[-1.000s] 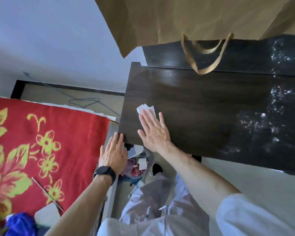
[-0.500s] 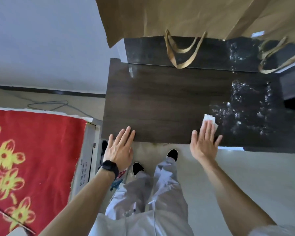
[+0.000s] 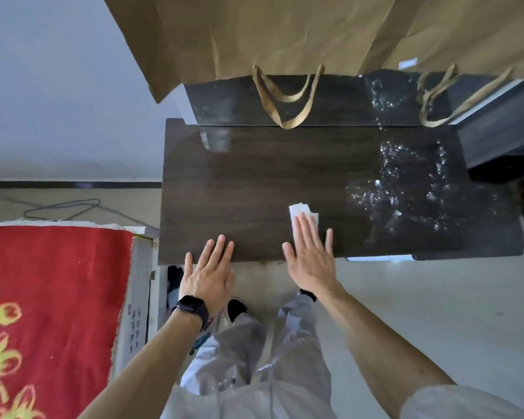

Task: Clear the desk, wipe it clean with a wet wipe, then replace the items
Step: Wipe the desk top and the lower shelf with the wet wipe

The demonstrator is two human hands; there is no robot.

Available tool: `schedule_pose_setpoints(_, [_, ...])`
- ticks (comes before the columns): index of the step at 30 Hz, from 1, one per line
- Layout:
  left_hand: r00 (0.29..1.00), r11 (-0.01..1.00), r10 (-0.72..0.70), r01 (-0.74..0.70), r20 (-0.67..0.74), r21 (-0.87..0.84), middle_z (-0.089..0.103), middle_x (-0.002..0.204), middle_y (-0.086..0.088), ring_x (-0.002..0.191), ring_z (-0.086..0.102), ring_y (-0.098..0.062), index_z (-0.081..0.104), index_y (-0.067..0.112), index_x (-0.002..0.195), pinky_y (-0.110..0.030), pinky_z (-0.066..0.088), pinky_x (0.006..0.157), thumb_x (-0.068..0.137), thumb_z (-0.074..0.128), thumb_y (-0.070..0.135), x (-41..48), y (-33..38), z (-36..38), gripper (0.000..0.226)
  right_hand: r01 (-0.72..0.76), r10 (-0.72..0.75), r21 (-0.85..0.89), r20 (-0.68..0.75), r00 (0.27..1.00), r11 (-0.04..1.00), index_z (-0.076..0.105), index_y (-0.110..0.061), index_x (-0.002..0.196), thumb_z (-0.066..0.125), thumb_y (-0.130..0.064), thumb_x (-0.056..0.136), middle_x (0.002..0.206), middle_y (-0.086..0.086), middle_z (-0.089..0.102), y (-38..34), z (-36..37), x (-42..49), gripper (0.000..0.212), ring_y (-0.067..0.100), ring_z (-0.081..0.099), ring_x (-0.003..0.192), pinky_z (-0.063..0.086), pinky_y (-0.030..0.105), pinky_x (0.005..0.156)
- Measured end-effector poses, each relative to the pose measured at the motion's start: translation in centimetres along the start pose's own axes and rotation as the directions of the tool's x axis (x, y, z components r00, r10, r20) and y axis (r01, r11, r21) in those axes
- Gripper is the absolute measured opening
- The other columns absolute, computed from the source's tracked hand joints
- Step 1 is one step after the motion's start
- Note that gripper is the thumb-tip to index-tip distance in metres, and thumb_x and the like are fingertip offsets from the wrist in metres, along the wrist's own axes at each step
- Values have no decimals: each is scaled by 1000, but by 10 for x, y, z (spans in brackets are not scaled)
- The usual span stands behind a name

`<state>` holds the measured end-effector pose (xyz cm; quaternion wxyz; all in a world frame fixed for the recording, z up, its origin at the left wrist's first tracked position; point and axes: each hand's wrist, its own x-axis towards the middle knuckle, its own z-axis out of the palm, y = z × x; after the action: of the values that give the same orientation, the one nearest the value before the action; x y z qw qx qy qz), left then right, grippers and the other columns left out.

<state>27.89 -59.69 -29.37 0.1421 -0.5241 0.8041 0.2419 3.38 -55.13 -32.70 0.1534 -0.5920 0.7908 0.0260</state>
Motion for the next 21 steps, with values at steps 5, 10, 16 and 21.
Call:
schedule_pose_setpoints(5, [999,1000,-20,20,-31,-14,-9,164,6,152,-8,-18,1,26,157,-54,6,121,102,26,41,0,11,3,62,-497,496,144,42,867,856,-9,-17,156,9,-53,99,166,0,-7,99,-23,0,69,16,-10,152,1,61,120])
schedule_pose_setpoints(10, [997,999,-40,41,-61,9,5,165,-1,152,8,-21,13,17,157,-54,15,119,95,20,42,7,37,2,67,-208,210,111,-10,978,972,0,-13,157,16,-51,101,166,2,-5,10,-9,0,70,17,-8,153,-6,53,120])
schedule_pose_setpoints(16, [996,998,69,-68,-58,18,13,164,1,151,17,-20,20,19,156,-55,21,117,94,21,44,43,97,0,67,-3,3,-6,1,1000,1000,-5,-22,158,10,-52,102,165,-9,-10,104,-17,-4,65,8,-12,151,5,56,122])
schedule_pose_setpoints(21, [999,999,33,-34,32,34,-2,166,3,152,1,-19,7,23,158,-51,9,121,91,5,49,55,140,2,72,-377,378,68,7,926,924,-6,-16,157,6,-54,99,166,0,-7,204,-36,-10,71,18,-4,153,6,61,120])
